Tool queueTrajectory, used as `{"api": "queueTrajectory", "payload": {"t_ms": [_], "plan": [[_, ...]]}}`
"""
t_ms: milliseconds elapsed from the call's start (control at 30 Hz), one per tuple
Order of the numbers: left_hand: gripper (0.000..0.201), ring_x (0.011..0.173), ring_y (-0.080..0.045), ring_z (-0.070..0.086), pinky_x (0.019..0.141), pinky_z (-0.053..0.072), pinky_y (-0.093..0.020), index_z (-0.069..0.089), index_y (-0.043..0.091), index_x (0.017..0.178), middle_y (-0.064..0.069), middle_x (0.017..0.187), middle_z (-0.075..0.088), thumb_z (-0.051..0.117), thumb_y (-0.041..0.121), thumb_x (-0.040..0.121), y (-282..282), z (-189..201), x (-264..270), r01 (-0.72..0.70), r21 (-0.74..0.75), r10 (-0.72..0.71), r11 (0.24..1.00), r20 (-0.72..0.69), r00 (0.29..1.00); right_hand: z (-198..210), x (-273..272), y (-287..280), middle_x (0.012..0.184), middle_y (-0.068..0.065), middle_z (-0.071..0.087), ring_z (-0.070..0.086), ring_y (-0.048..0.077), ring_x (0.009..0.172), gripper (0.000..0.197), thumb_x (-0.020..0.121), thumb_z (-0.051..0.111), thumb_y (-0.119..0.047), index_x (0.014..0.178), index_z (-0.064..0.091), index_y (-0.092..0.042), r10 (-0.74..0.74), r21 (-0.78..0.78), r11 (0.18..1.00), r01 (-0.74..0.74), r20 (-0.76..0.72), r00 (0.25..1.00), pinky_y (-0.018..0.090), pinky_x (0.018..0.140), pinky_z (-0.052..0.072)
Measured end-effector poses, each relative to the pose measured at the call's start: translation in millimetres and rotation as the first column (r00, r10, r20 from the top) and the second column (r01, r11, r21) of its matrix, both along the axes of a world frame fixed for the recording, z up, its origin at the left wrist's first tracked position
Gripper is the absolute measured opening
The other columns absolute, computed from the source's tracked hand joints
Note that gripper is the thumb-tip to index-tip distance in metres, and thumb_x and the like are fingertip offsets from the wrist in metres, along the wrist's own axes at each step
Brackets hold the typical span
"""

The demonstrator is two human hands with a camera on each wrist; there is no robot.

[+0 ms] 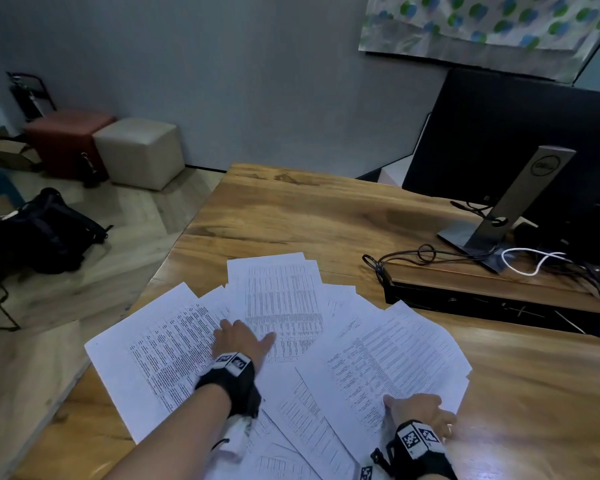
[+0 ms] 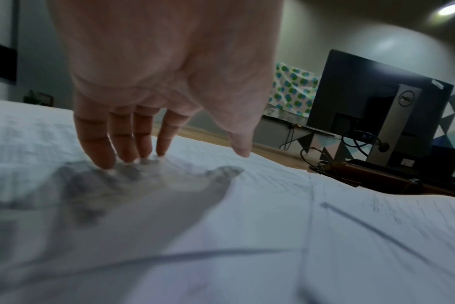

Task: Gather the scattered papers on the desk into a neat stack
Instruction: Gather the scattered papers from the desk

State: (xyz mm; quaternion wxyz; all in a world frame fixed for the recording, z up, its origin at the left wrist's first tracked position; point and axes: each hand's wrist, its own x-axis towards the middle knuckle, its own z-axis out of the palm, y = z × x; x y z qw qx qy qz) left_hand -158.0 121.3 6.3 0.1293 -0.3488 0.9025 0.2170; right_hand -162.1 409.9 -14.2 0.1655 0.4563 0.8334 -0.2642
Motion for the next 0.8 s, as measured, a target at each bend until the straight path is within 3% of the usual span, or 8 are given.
{"api": "queueTrajectory", "payload": {"t_ms": [167,333,400,433,500,567,667,800], "plan": [[0.117,0.132,-0.034,0.041,0.099,0.047,-0.042,0.023,-0.004,0.147,-0.019,0.142,0.037,0.071,0.068,0.068,15.9,-7.9,-27.8,-0.170,-0.036,0.172,0.985,0.078,0.982,1.6,5.7,-0.1,0.143,0.026,0.029,0.037,0.044,0.131,0.083,0.073,0.085,-0.031,0.135,0.039,-0.001,0.062,0.001,0.998,-0.062,0.004,0.998,0.053,0.105,0.039],[0.103,0.129,-0.035,0.049,0.099,0.048,-0.044,0.028,0.001,0.142,-0.020,0.141,0.043,0.085,0.043,0.067,11.9,-11.7,-45.8,-0.306,0.166,0.293,0.937,0.099,0.951,3.8,5.2,0.1,0.142,0.026,0.037,0.038,0.042,0.132,0.085,0.074,0.084,-0.030,0.138,0.034,-0.001,0.022,-0.024,0.999,-0.022,-0.021,1.000,0.049,0.107,0.038],[0.080,0.121,-0.036,0.056,0.096,0.052,-0.043,0.045,0.003,0.132,-0.020,0.134,0.053,0.083,0.033,0.069,5.7,-14.7,-46.4,-0.312,0.227,0.302,0.923,0.077,0.950,3.9,4.9,0.1,0.142,0.025,0.039,0.038,0.041,0.133,0.090,0.073,0.085,-0.031,0.139,0.034,0.002,-0.023,-0.051,0.998,0.021,-0.033,0.999,0.047,0.107,0.038],[0.057,0.111,-0.035,0.061,0.092,0.055,-0.042,0.058,0.004,0.115,-0.019,0.125,0.060,0.081,0.029,0.069,2.7,-14.8,-44.3,-0.301,0.218,0.296,0.928,0.056,0.954,2.8,5.0,0.3,0.141,0.023,0.040,0.038,0.040,0.133,0.089,0.072,0.085,-0.032,0.138,0.036,0.003,-0.032,-0.058,0.998,0.030,-0.032,0.999,0.047,0.107,0.039],[0.023,0.095,-0.033,0.066,0.085,0.059,-0.040,0.063,0.004,0.086,-0.018,0.110,0.068,0.075,0.020,0.075,-0.3,-13.0,-41.3,-0.282,0.235,0.282,0.930,0.031,0.959,-4.2,4.3,0.2,0.134,0.021,0.048,0.043,0.039,0.128,0.079,0.072,0.085,-0.033,0.131,0.048,0.005,-0.028,-0.084,0.996,0.025,-0.028,0.999,0.045,0.104,0.042],[0.020,0.093,-0.034,0.067,0.082,0.058,-0.037,0.064,-0.001,0.101,-0.020,0.110,0.069,0.067,0.005,0.082,-1.7,-8.0,-37.2,-0.261,0.301,0.284,0.917,-0.035,0.958,-7.4,4.5,-0.3,0.116,0.023,0.063,0.056,0.038,0.112,0.052,0.070,0.085,-0.024,0.108,0.064,0.005,0.005,-0.119,0.993,-0.006,-0.011,1.000,0.042,0.095,0.051],[0.039,0.109,-0.036,0.065,0.081,0.053,-0.034,0.057,-0.001,0.122,-0.020,0.123,0.065,0.065,0.003,0.084,-7.1,3.8,-24.3,-0.249,0.348,0.310,0.904,-0.133,0.941,-7.5,7.5,2.5,0.094,0.023,0.072,0.067,0.035,0.086,0.021,0.072,0.079,-0.012,0.078,0.066,0.003,0.029,-0.149,0.988,-0.036,-0.050,0.998,0.035,0.076,0.056],[0.046,0.102,-0.036,0.066,0.084,0.053,-0.039,0.050,0.007,0.124,-0.019,0.120,0.067,0.067,0.007,0.082,-33.1,14.5,23.2,-0.316,0.380,0.420,0.869,-0.230,0.878,-1.8,18.2,6.3,0.103,0.019,0.068,0.064,0.036,0.094,0.025,0.072,0.067,-0.021,0.089,0.067,-0.003,0.094,-0.098,0.990,-0.099,-0.051,0.994,0.038,0.089,0.055]]}}
